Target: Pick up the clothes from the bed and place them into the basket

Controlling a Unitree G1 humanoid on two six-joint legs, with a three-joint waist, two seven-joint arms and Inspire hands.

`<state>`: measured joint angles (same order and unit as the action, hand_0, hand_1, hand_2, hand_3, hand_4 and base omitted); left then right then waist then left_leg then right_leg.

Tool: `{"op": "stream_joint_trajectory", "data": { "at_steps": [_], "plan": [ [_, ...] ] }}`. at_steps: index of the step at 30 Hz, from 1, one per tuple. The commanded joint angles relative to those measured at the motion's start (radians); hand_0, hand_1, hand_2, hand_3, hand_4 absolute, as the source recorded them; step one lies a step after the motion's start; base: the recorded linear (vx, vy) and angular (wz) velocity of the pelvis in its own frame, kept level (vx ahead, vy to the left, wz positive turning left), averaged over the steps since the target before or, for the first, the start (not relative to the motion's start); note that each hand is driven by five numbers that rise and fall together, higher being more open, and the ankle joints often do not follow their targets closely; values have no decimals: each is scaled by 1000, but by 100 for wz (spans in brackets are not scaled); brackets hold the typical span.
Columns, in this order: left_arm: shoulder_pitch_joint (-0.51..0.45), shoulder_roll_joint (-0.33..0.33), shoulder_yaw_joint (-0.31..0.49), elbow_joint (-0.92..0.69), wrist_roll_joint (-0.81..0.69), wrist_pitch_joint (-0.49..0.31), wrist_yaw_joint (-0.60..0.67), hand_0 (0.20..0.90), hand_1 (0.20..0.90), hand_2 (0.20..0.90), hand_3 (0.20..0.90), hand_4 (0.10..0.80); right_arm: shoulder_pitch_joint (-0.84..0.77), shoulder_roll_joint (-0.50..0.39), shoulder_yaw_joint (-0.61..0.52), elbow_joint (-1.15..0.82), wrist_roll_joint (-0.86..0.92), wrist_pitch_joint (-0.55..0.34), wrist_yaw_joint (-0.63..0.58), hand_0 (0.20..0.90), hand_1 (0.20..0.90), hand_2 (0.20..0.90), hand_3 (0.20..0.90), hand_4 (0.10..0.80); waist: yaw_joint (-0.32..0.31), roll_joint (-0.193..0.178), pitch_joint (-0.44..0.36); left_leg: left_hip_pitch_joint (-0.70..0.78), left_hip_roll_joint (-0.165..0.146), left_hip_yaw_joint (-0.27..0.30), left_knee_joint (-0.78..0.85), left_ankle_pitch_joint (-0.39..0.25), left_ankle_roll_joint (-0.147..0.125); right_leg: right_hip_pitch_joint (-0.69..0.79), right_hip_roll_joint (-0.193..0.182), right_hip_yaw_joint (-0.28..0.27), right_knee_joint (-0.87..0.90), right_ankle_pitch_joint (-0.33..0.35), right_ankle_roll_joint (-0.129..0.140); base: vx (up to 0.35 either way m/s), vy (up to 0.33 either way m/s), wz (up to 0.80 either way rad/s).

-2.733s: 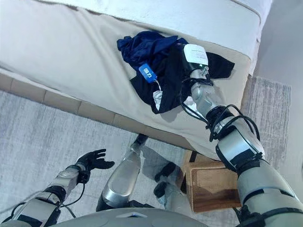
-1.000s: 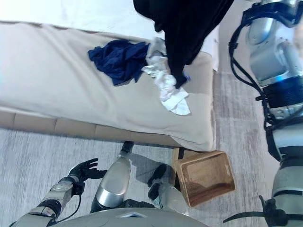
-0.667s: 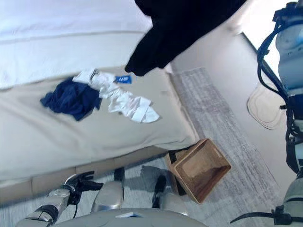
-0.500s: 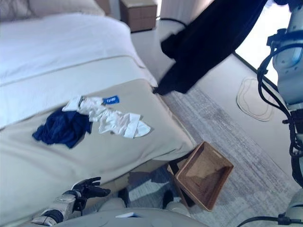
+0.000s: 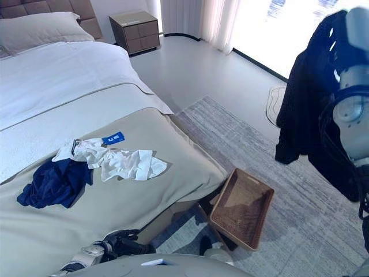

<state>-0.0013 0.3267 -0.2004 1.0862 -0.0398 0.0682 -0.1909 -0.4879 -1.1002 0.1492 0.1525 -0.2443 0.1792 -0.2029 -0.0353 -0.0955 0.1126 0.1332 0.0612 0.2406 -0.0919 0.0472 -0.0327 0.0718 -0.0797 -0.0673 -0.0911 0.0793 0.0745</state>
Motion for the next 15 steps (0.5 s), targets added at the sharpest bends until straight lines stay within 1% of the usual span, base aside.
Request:
{"op": "stream_joint_trajectory", "data": {
  "at_steps": [1, 3, 6, 9, 12, 15],
  "plan": [
    [-23, 50, -51, 69, 24, -15, 6, 900, 900, 900, 900, 800, -87, -12, -113, -14, -88, -25, 6, 300, 300, 300, 200, 100, 16, 24, -19, -14, -36, -61, 34, -135, 39, -16, 10, -78, 85, -105, 13, -154, -132, -16],
    [-52, 56, -66, 53, -6, -20, 15, 900, 900, 900, 900, 800, -90, -5, -94, 4, -110, -10, 18, 300, 300, 300, 200, 100, 5, 39, 20, -54, -31, -67, 40, -122, 36, -63, 10, -76, 104, -106, 8, -251, -119, -15],
    [-94, 55, -84, 34, -36, -40, 26, 900, 900, 900, 900, 800, -107, 13, -65, 30, -134, 3, 0, 300, 300, 300, 200, 100, -10, 62, 79, -104, -29, -77, 43, -104, 32, -115, 13, -72, 120, -106, -1, -273, -91, -5],
    [-139, 51, -113, -24, -73, -61, 41, 900, 900, 900, 900, 800, -120, 39, -38, 59, -148, 28, -16, 300, 300, 300, 200, 100, -29, 94, 155, -165, -32, -83, 47, -80, 27, -178, 15, -64, 134, -98, -12, -278, -59, -2],
    [-159, 43, -112, -73, -101, -76, 49, 900, 900, 900, 900, 800, -119, 58, -30, 67, -158, 54, -13, 300, 300, 300, 200, 100, -37, 120, 209, -202, -34, -80, 49, -63, 17, -216, 14, -73, 144, -93, -19, -168, -29, -9],
    [-161, 37, -114, -118, -119, -82, 49, 900, 900, 900, 900, 800, -104, 77, -35, 73, -185, 91, 40, 300, 300, 300, 200, 100, -42, 150, 243, -224, -37, -78, 48, -51, 6, -242, 10, -82, 154, -95, -23, -94, 6, -14]
  ]
}}
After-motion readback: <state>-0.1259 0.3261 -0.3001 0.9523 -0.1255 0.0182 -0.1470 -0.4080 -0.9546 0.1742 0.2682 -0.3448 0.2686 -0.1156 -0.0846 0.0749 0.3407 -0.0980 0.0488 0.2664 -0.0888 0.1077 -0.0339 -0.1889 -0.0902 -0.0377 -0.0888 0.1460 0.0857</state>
